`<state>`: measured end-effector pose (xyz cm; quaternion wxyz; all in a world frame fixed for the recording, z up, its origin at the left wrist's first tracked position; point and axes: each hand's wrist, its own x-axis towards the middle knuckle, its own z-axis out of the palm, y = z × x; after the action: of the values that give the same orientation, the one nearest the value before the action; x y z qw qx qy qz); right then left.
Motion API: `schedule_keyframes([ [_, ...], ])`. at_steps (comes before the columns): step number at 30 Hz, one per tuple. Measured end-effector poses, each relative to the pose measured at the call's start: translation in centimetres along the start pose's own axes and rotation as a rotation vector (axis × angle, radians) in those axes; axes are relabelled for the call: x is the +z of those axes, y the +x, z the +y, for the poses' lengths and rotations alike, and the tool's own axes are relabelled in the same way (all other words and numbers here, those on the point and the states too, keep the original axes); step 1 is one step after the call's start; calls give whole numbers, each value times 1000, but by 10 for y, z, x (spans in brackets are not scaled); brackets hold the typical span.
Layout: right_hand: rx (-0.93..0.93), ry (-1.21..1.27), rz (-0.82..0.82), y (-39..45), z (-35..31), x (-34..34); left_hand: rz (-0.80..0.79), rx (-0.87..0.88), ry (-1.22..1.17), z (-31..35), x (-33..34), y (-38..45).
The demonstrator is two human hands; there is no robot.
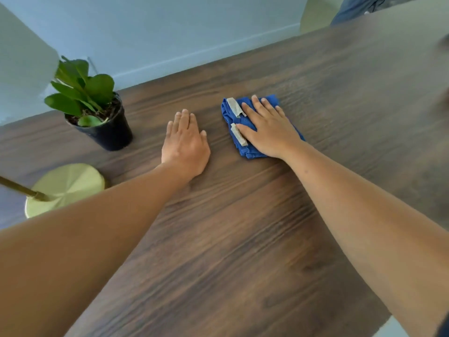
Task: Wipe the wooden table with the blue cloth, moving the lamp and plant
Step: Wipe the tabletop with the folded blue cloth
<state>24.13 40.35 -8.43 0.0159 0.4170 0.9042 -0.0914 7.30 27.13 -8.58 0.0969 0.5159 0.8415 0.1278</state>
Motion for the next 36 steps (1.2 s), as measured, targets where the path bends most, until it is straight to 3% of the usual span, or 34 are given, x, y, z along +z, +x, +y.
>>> schedule_keyframes([
  [6, -42, -37, 16, -26, 21, 1, 20, -47, 14, 0, 3, 8],
  [14, -104, -28, -40, 152, -11, -21, 69, -47, 0, -2, 9, 8],
  [18, -88, -27, -23, 195, -30, -19, 83, -36, 5, -4, 11, 10],
  [23, 28, 4, 22, 121, 13, -18, 48, -29, 8, -4, 8, 10],
  [31, 54, -56, -41, -143, 88, -5, 2, -29, 5, -1, 1, 4],
  [36, 7, -72, -40, -97, 94, -11, 23, -37, -6, 0, 2, 4],
])
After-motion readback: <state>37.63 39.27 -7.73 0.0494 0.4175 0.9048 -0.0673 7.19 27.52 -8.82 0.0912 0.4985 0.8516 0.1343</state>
